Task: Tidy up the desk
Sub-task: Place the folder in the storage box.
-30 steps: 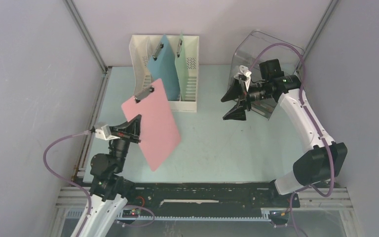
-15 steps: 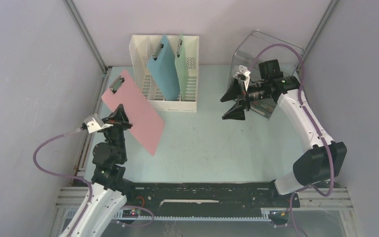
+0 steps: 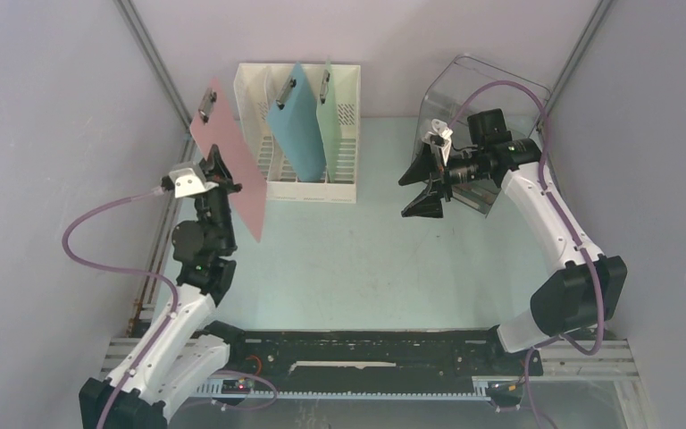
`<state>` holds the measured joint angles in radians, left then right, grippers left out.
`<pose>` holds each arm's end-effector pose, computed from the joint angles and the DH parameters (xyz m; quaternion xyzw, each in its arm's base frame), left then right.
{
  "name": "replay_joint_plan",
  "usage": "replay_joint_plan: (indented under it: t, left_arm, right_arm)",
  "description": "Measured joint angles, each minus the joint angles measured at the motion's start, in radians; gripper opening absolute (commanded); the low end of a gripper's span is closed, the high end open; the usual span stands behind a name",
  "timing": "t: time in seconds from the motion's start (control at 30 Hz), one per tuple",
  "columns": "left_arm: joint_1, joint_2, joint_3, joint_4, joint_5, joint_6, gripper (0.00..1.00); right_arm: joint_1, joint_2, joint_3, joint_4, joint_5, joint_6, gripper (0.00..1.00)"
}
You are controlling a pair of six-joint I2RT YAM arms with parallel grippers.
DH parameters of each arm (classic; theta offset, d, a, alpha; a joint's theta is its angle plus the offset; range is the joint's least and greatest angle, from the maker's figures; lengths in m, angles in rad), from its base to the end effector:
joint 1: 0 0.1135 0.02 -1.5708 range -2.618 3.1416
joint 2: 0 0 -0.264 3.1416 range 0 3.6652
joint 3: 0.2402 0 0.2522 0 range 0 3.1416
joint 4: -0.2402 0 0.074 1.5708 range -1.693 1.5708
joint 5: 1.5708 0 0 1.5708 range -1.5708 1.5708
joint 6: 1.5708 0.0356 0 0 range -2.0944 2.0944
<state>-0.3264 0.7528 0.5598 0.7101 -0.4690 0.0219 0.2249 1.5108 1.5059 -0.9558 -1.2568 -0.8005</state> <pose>0.1673 -0.0396 0.3582 -0.1131 0.5165 -0.0120 0.8487 0.2831 0.0995 0.3662 -0.5324 0.5858 0.4687 0.3921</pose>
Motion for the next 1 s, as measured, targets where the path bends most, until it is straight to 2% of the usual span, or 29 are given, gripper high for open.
replay_joint_plan:
  t: [0.33, 1.0]
  left_arm:
    - [0.130, 0.219, 0.159, 0.153, 0.138, 0.016, 0.00]
    - [0.265, 0.629, 0.253, 0.527, 0.322, 0.004, 0.00]
  right_arm:
    - [0.000, -0.005, -0.006, 0.010, 0.000, 0.000, 1.00]
    - [-0.001, -0.017, -0.011, 0.015, -0.001, 0.000, 1.00]
